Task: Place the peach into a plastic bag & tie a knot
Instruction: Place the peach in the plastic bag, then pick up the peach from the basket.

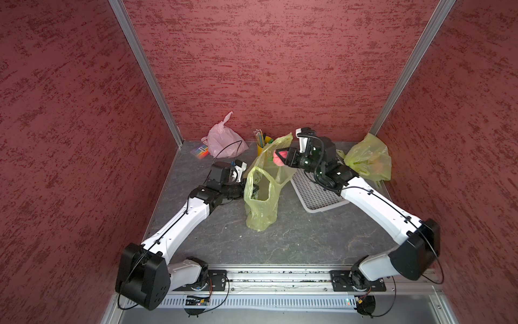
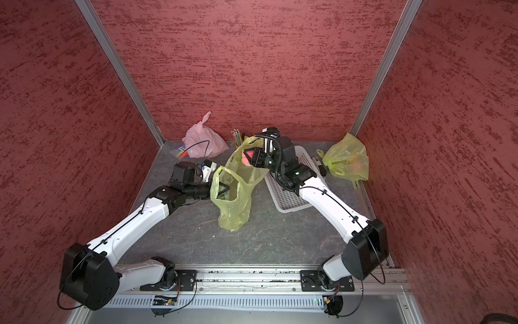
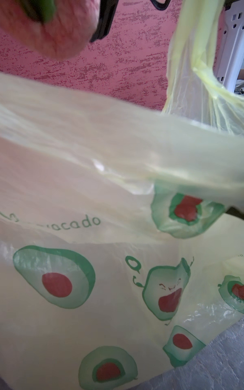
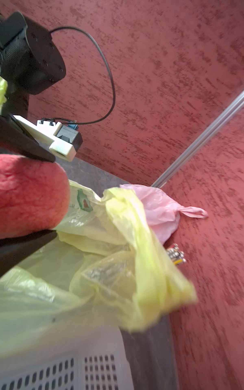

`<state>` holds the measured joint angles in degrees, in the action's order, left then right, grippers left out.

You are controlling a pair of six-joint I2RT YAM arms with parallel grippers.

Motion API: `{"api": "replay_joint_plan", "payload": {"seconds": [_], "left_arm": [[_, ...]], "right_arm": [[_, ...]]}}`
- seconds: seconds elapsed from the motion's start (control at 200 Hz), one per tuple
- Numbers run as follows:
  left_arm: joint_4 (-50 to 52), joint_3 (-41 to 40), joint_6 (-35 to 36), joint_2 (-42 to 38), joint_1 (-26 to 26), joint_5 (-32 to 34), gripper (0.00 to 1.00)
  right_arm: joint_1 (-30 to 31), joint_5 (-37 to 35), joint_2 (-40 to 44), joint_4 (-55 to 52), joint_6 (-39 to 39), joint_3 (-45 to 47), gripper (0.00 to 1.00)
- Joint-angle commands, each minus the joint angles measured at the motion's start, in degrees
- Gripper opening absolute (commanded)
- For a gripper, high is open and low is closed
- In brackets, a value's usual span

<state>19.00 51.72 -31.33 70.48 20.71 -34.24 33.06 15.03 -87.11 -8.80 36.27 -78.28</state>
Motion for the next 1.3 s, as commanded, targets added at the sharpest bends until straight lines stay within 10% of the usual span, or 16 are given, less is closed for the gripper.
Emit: {"api": "replay_joint_plan", "payload": {"seconds": [0.0, 0.341, 0.811, 1.292], "left_arm": [[-2.67, -0.77, -0.74, -0.34, 0.21, -0.29, 0.00], [-3.84, -0.88, -0.49, 0.71, -0.54, -1.95, 0.00], [-4.55, -1.62, -0.88, 0.83, -0.19, -2.76, 0.00], [-3.90, -2.70, -1.14, -0.49, -0.32, -2.40, 0.00]], "right_arm": [[-0.10, -2.19, 1.10, -1.68, -0.94, -0.39, 0.72], [-16.61, -11.68, 14.05, -5.73, -7.13, 10.13, 0.78], [-22.73, -23.18, -24.48, -7.00, -8.76, -6.52, 0.94], [-23.01, -25.37, -40.30, -8.33, -7.96, -18.27, 0.95]]}}
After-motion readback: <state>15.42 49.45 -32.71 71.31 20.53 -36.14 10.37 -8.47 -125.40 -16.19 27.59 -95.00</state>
